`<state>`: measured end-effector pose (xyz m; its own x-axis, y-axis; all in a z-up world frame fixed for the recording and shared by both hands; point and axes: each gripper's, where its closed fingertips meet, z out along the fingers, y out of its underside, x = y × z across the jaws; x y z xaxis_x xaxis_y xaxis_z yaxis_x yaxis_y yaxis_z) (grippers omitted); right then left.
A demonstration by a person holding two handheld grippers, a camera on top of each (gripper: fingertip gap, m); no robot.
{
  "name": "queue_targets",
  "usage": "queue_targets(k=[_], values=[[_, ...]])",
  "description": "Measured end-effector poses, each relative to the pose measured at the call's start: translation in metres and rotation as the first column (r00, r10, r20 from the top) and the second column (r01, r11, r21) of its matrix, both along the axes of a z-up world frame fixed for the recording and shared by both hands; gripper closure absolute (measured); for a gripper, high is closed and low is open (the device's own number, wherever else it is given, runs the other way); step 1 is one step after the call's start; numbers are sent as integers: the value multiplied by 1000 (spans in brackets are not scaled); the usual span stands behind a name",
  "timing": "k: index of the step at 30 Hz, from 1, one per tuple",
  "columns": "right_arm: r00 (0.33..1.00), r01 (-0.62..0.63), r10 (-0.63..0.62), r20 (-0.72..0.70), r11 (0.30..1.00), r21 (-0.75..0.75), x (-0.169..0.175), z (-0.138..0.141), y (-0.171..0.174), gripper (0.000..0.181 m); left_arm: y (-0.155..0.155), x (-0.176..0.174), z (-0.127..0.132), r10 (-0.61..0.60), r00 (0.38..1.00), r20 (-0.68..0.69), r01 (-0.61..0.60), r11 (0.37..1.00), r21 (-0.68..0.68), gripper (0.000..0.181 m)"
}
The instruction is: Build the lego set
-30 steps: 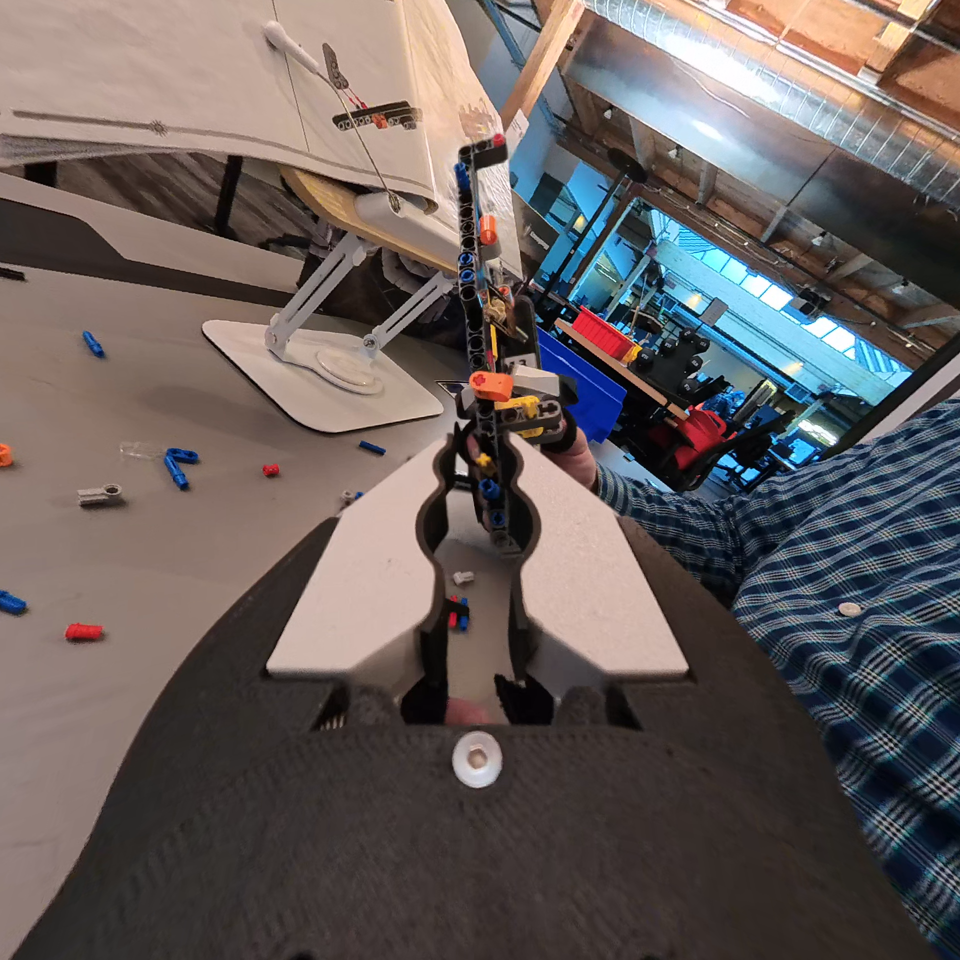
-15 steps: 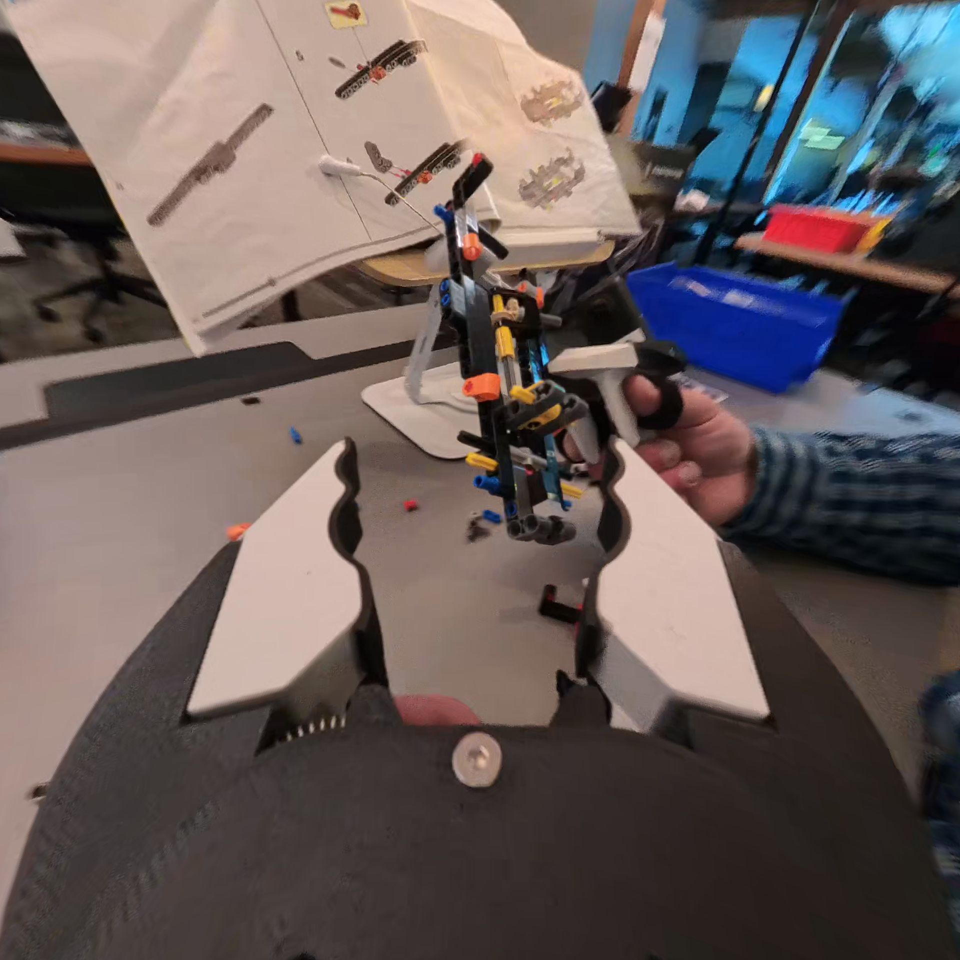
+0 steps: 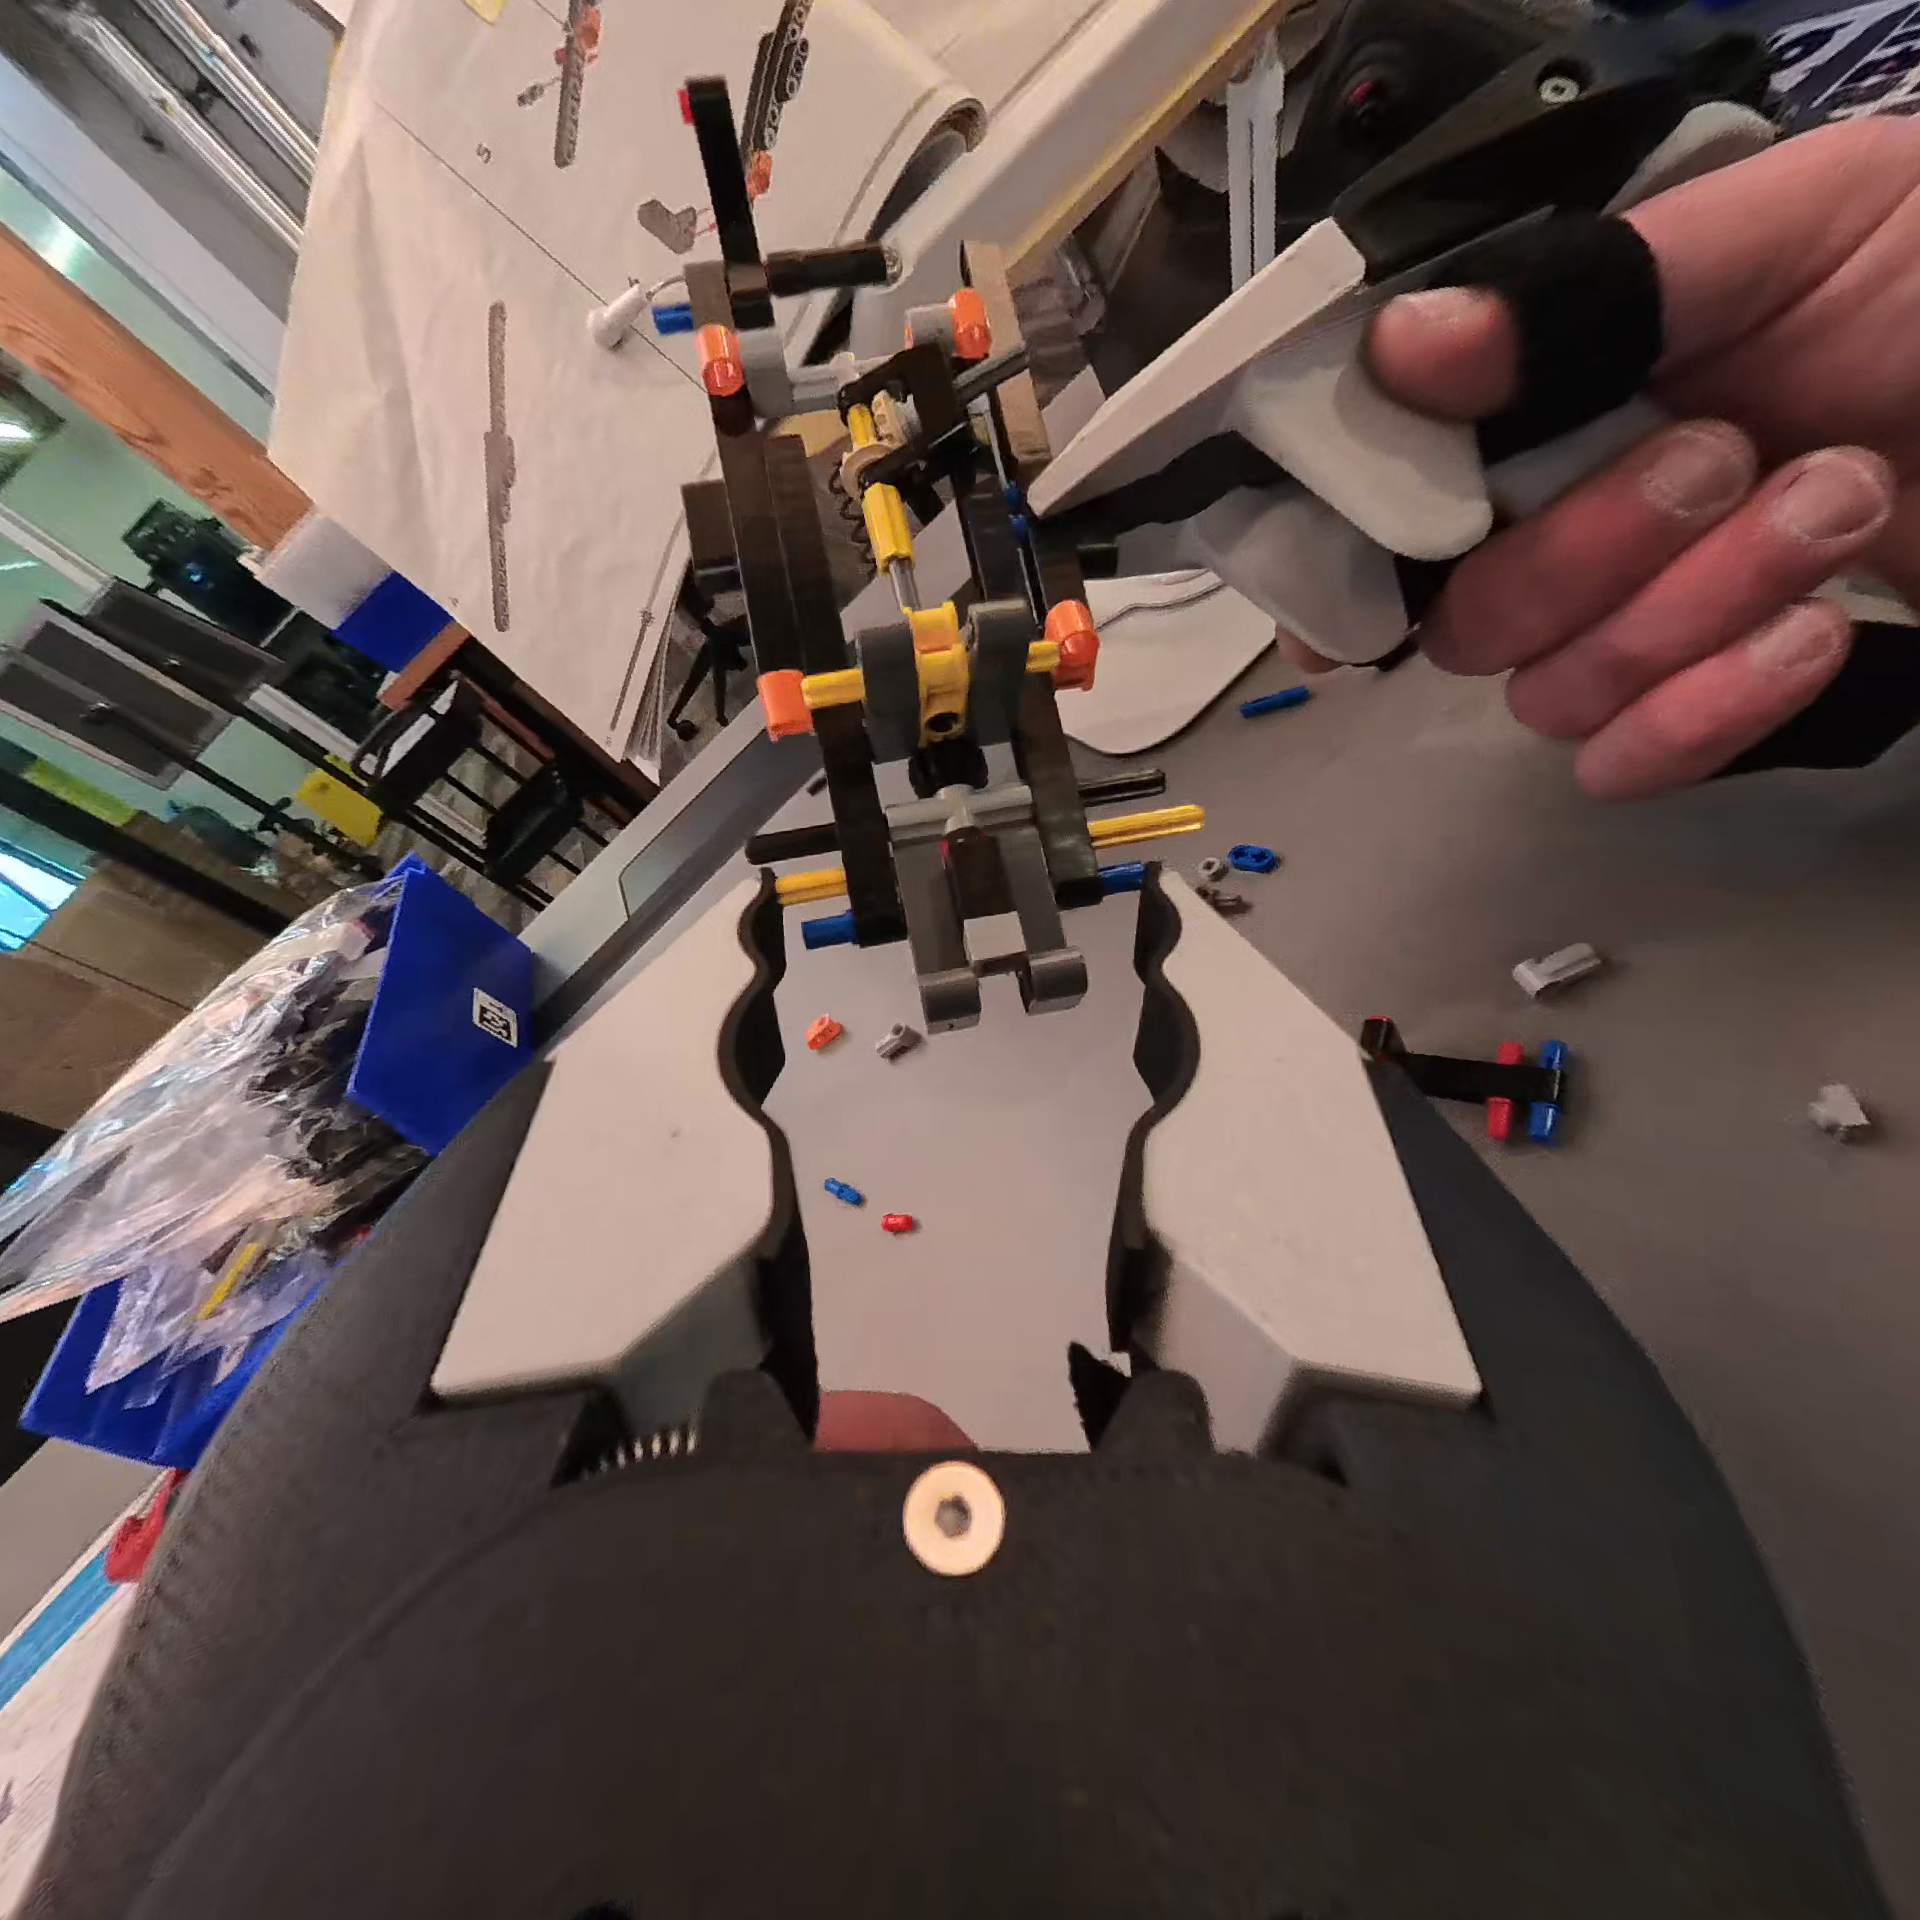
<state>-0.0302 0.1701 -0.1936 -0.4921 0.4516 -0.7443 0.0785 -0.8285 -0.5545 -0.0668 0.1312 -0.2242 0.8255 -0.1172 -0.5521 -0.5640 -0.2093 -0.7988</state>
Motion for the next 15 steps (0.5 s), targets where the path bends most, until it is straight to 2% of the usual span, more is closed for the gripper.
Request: queue_targets(k=[7,15], values=[[1000,-17,17,-8,1000,12,0,2,-3,176,-1,-1,1,-15,1000,6,15,1000,5,115],[999,-39,39,-11,998,50,1,4,-6,167,-4,3,4,-83,992,90,84,996,-3,115]])
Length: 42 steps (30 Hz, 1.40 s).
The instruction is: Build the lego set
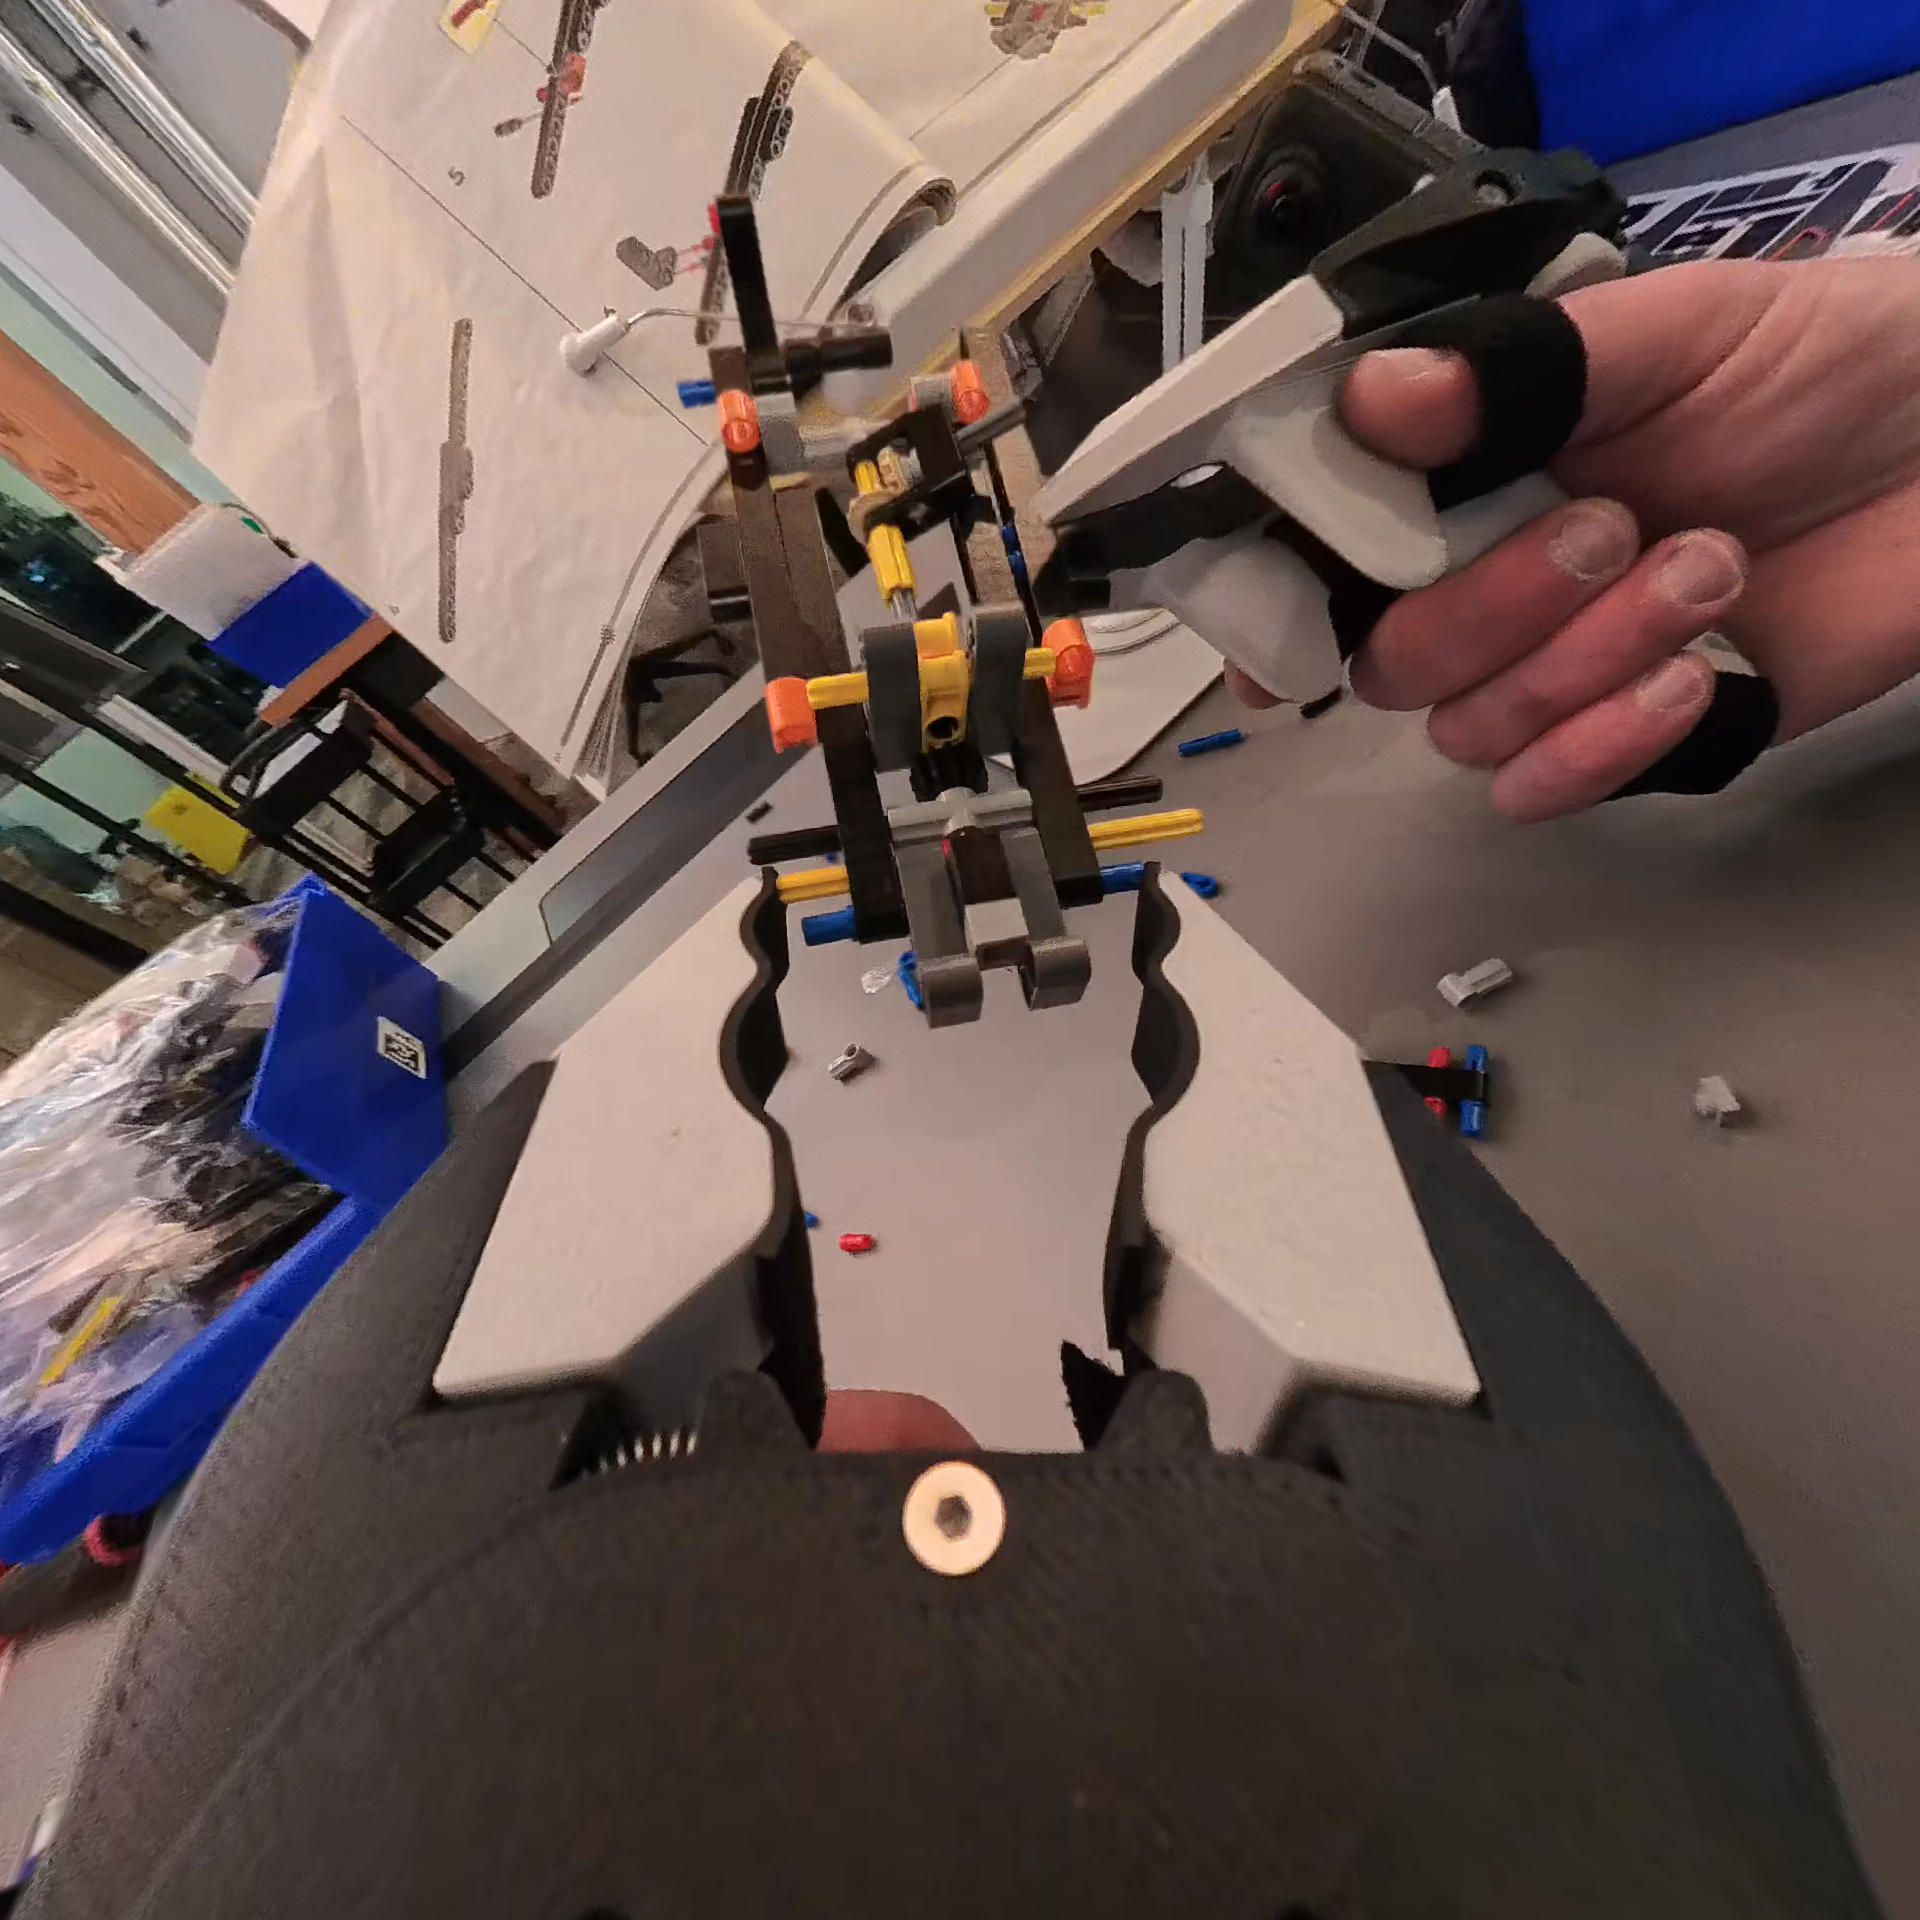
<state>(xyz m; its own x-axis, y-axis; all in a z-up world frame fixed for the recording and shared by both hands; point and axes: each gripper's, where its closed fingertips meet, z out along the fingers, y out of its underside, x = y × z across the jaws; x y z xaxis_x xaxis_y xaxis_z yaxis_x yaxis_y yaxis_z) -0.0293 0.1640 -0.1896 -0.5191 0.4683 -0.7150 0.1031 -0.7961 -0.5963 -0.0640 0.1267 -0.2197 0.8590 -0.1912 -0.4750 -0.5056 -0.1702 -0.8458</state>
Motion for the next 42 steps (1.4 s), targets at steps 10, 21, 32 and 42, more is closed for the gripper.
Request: queue_targets(k=[10,21,32,42], values=[[999,-38,40,-29,996,79,5,5,-7,165,-7,10,12,-137,932,335,151,988,-16,115],[994,-50,63,-93,990,131,9,14,-16,163,-14,15,25,-242,757,607,272,961,44,116],[987,-89,103,-124,989,117,14,18,-19,144,-18,21,32,-307,591,746,338,934,116,116],[984,-66,78,-158,994,82,14,23,-15,87,-23,30,41,-362,454,814,394,901,182,116]])
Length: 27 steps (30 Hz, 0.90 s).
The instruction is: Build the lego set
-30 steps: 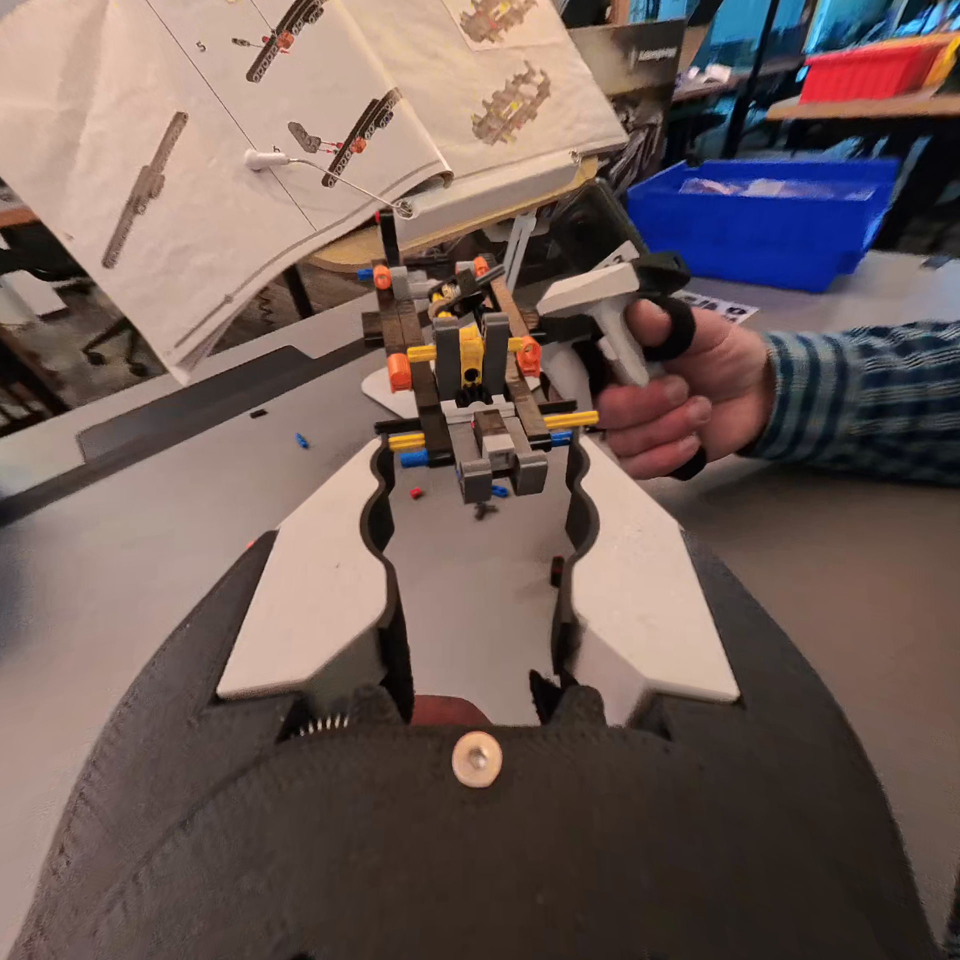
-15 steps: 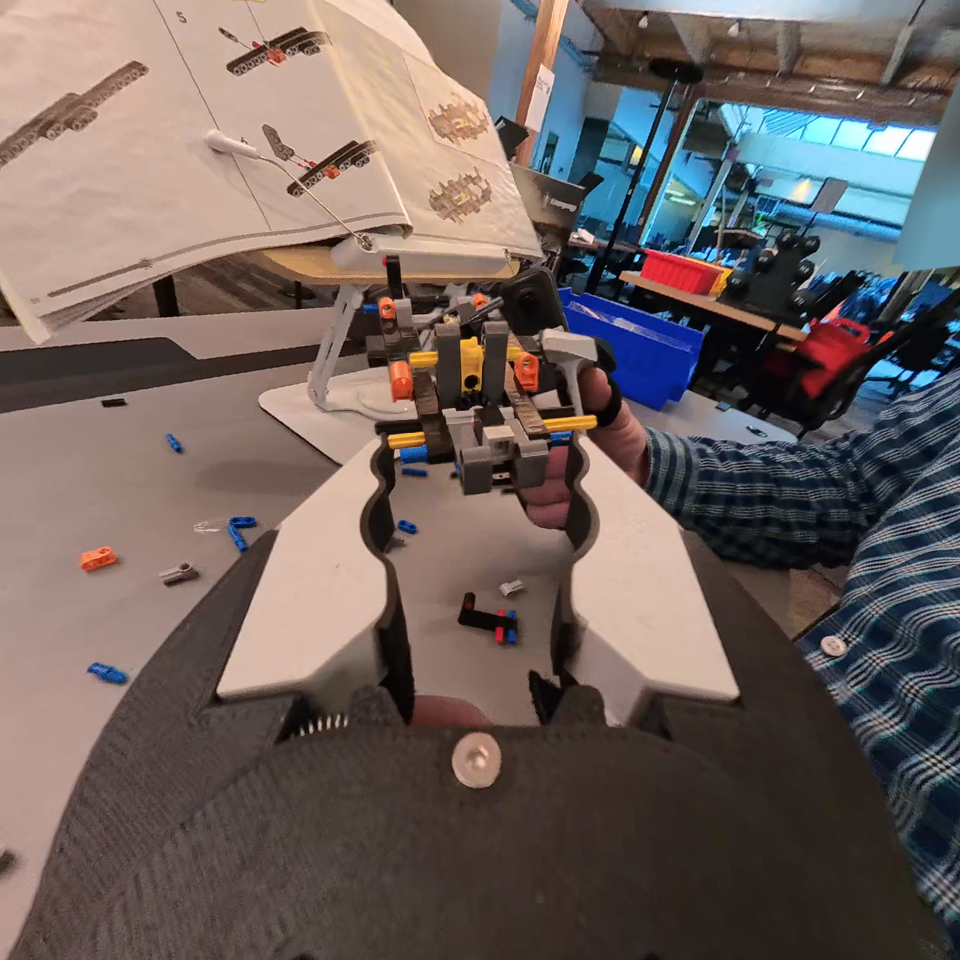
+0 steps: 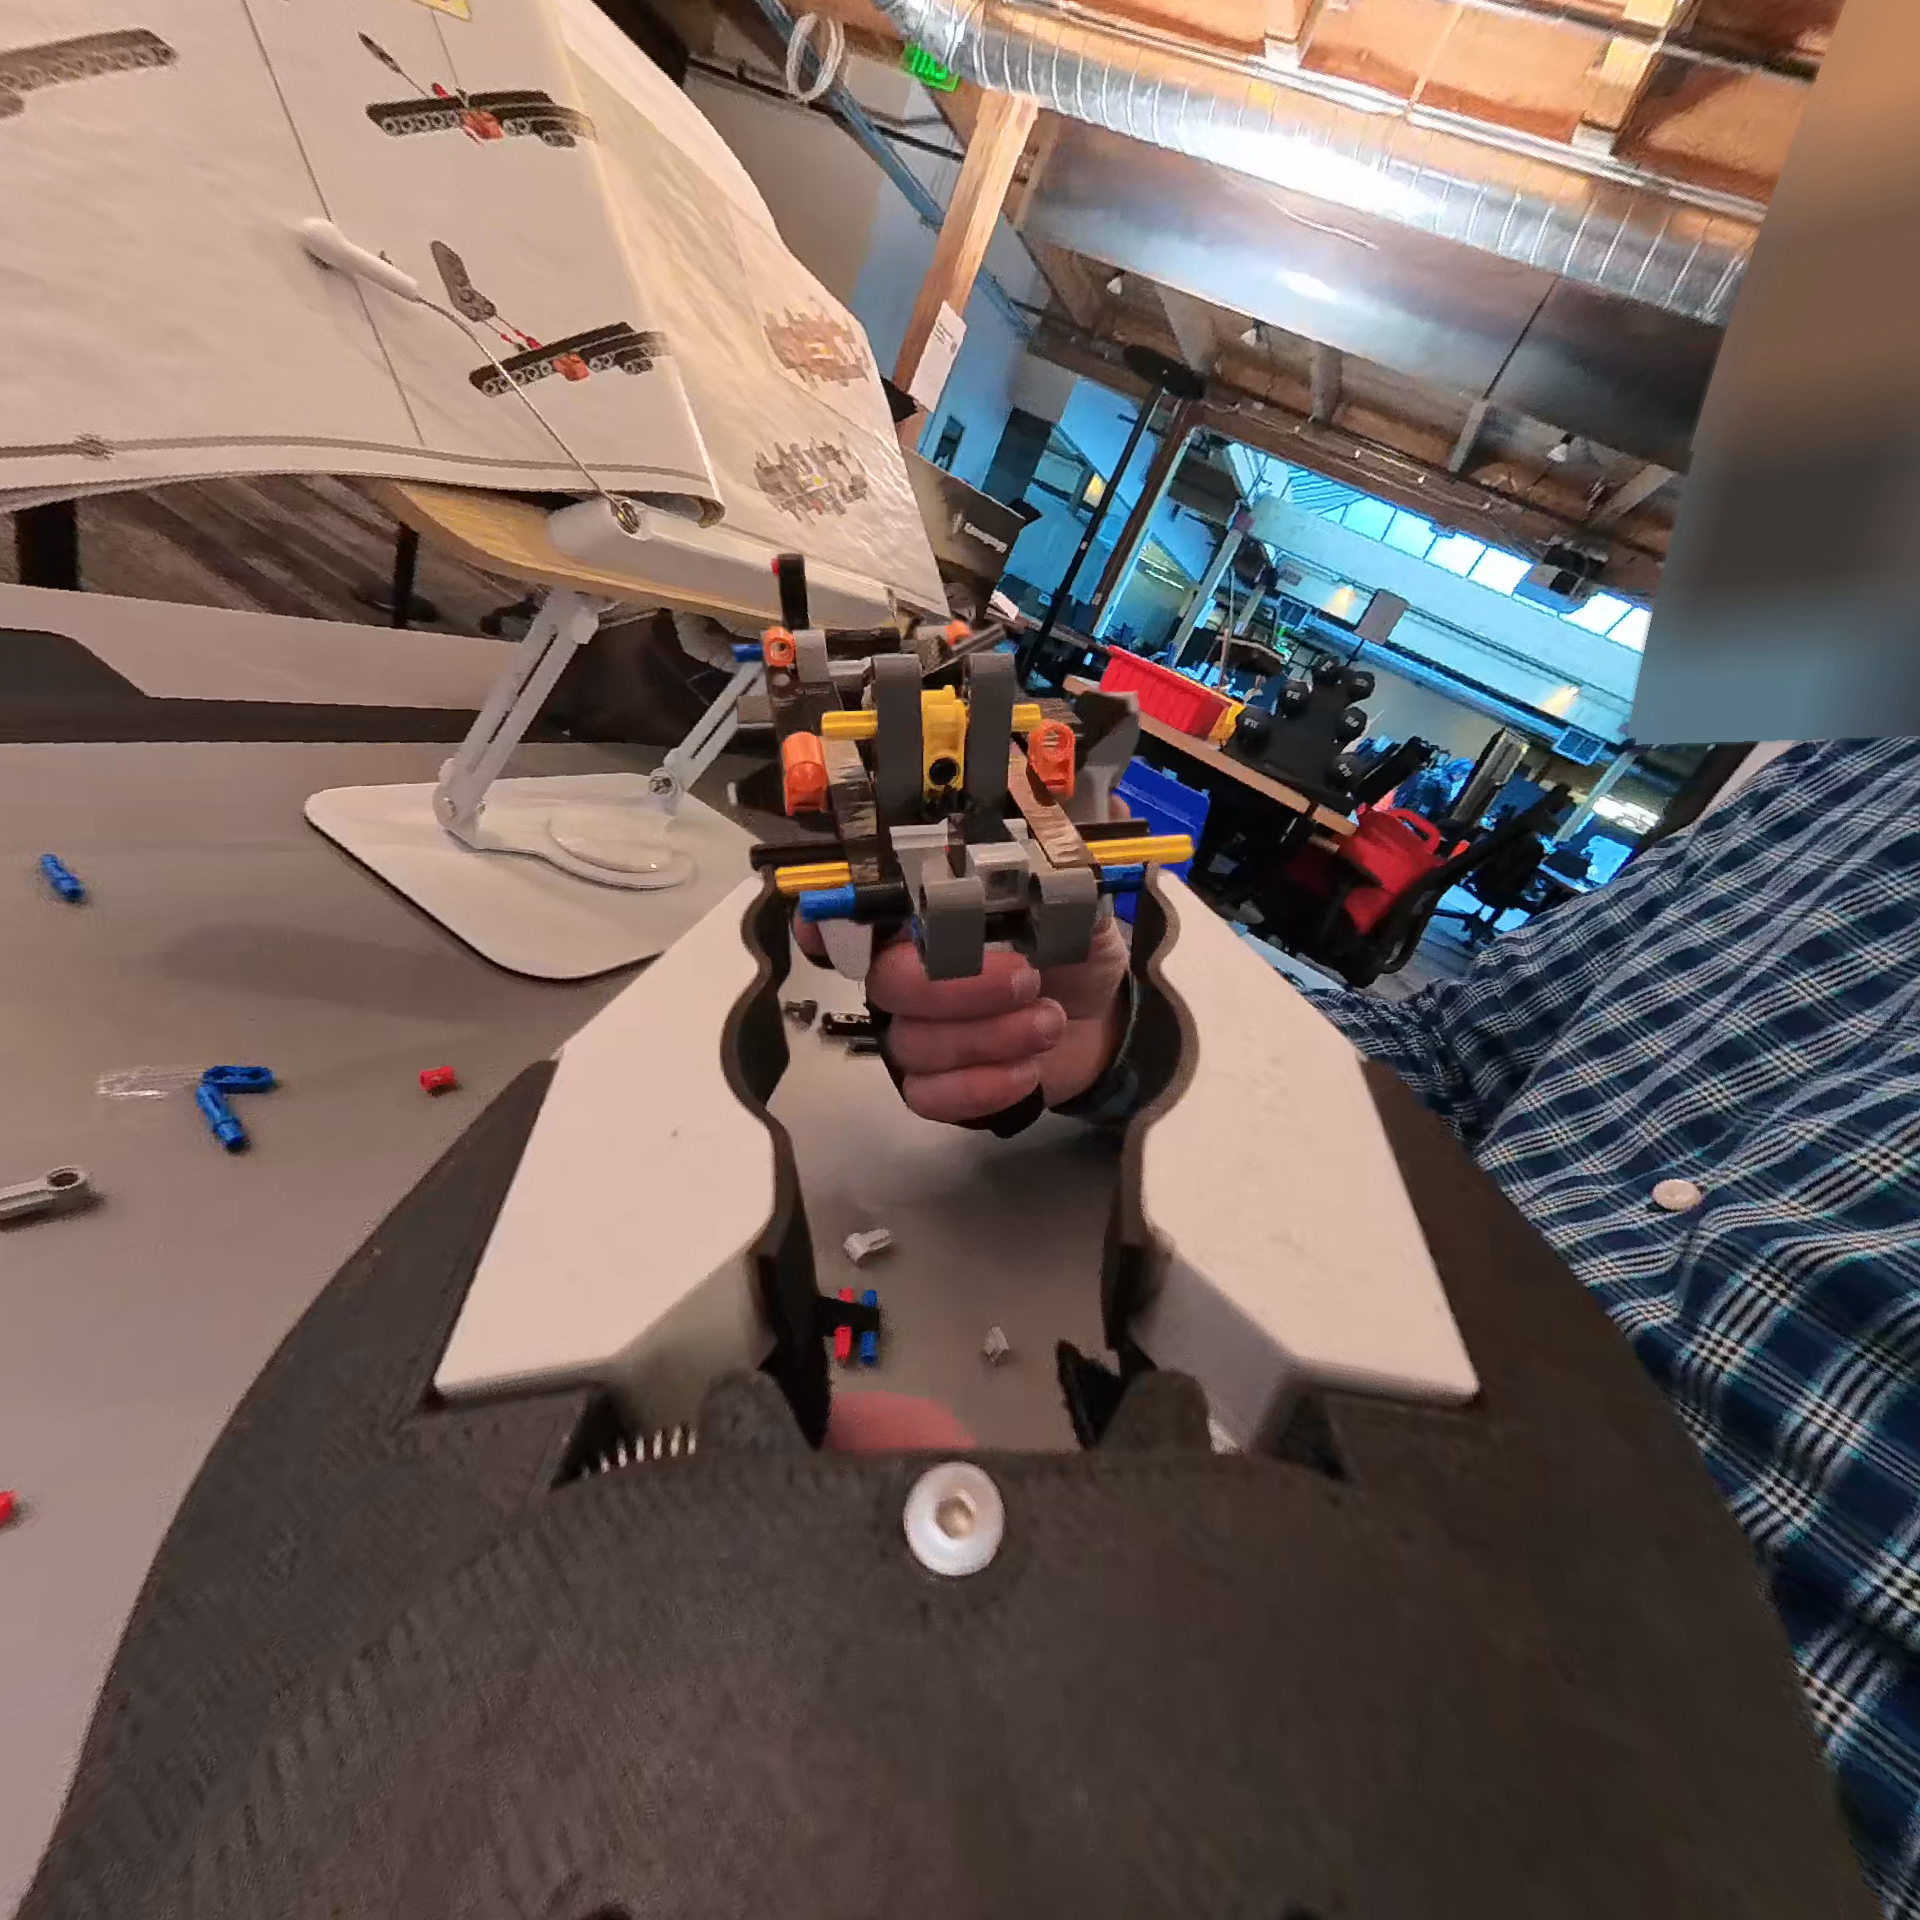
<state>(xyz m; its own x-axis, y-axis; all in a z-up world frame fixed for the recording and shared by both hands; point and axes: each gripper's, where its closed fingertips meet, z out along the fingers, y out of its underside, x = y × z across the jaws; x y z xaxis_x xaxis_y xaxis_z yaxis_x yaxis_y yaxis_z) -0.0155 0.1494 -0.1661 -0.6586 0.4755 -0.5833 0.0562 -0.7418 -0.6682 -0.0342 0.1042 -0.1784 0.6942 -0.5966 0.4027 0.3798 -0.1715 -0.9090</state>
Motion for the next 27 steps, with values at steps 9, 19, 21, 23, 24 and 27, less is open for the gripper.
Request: queue_targets(k=[9,19,21,23,24,27], values=[[996,15,-10,-89,998,61,6,12,-17,80,-7,22,-1,-89,995,-49,90,996,-1,116],[989,17,-2,-146,995,96,12,17,-26,81,-9,32,-2,-130,990,-46,130,991,-5,117],[988,32,-12,-157,992,124,12,18,-30,72,-9,32,-1,-123,992,-36,123,992,1,117],[983,42,-15,-181,988,148,15,20,-33,73,-10,33,2,-133,991,-16,133,991,10,117],[983,53,-23,-185,986,159,15,20,-33,78,-11,34,3,-137,991,-13,137,990,14,117],[979,62,-29,-201,985,160,18,22,-32,87,-11,38,5,-146,989,-7,146,989,20,117]])
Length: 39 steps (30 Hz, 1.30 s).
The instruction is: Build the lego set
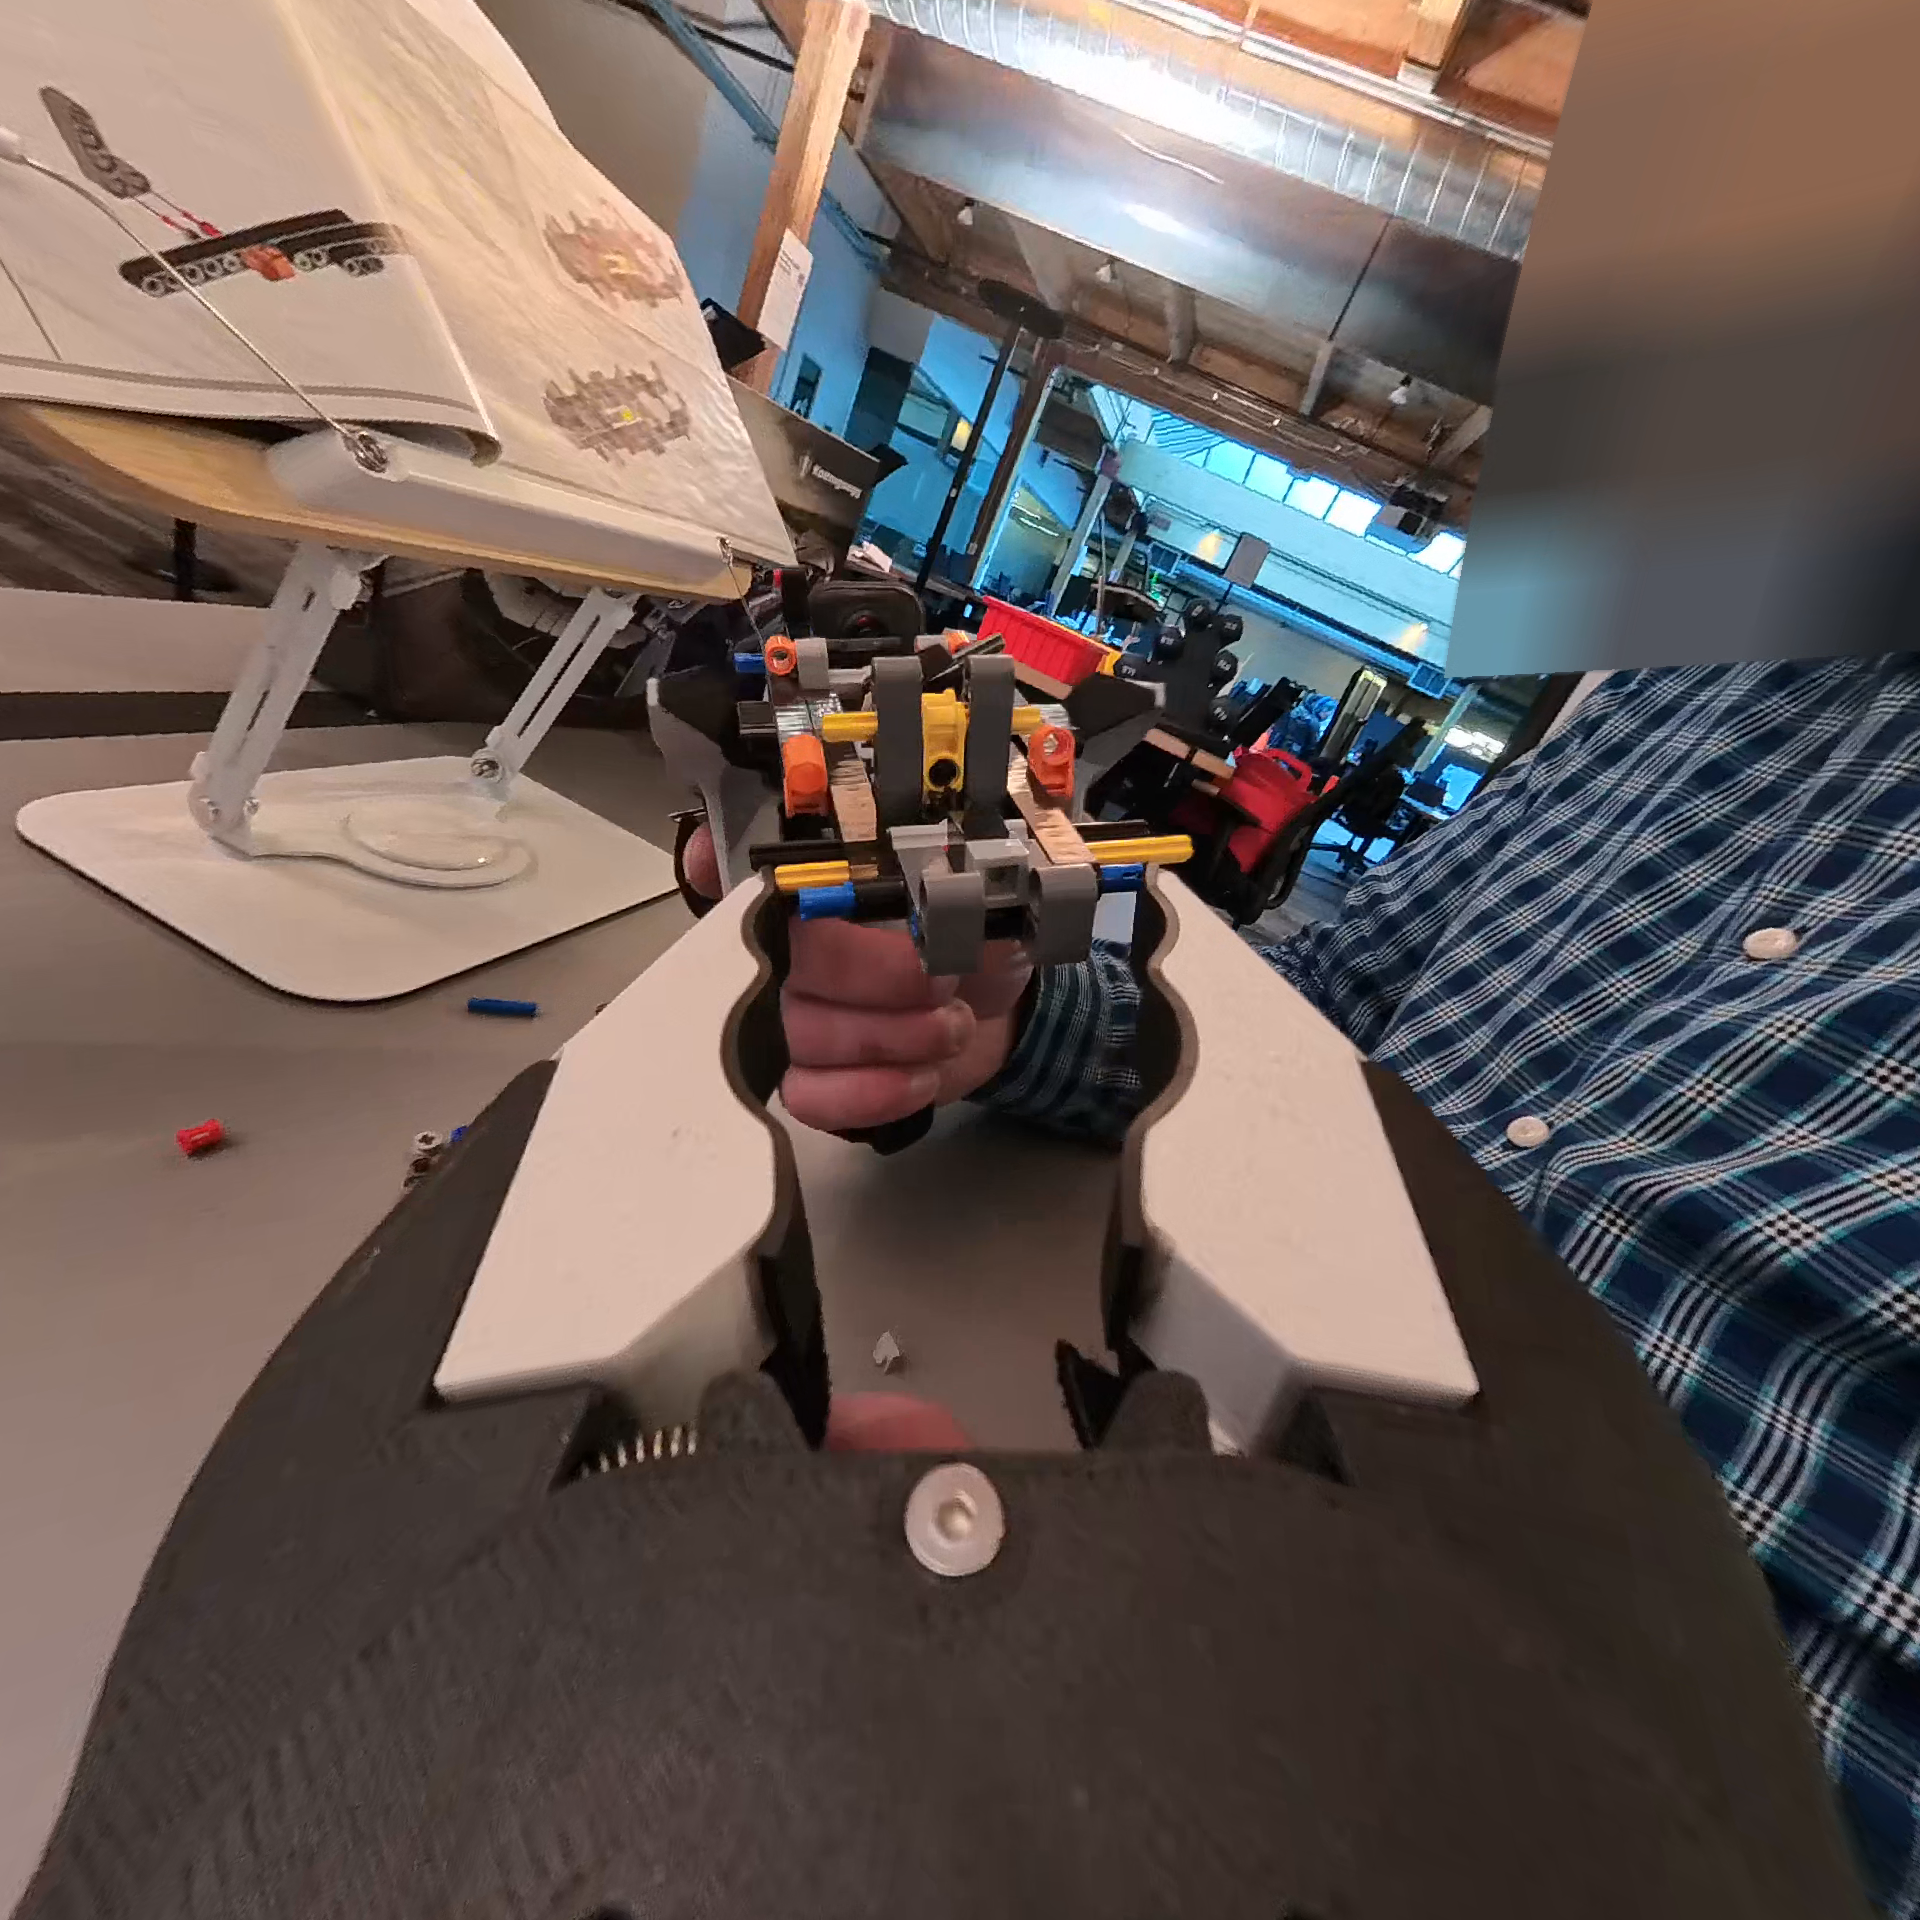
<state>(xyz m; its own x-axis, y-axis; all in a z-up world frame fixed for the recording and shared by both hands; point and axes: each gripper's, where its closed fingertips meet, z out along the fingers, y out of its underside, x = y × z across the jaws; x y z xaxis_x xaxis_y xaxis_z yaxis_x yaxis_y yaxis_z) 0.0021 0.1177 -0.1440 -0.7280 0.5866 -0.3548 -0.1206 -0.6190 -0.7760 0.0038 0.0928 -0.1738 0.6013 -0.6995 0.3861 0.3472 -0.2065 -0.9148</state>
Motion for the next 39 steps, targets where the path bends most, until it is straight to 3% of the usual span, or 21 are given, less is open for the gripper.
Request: queue_targets(k=[15,24,30,39], values=[[1000,-16,16,3,999,40,5,3,-3,93,-2,4,3,9,999,-37,-8,1000,27,117],[999,-51,51,-2,996,74,8,2,-7,93,-6,7,3,0,990,-138,5,999,40,117],[996,-66,60,72,995,76,2,-3,-4,89,-4,-1,8,29,993,-117,-24,999,49,117],[986,-41,42,163,999,-6,3,-21,15,110,0,-19,20,143,983,-116,-131,986,102,119]])
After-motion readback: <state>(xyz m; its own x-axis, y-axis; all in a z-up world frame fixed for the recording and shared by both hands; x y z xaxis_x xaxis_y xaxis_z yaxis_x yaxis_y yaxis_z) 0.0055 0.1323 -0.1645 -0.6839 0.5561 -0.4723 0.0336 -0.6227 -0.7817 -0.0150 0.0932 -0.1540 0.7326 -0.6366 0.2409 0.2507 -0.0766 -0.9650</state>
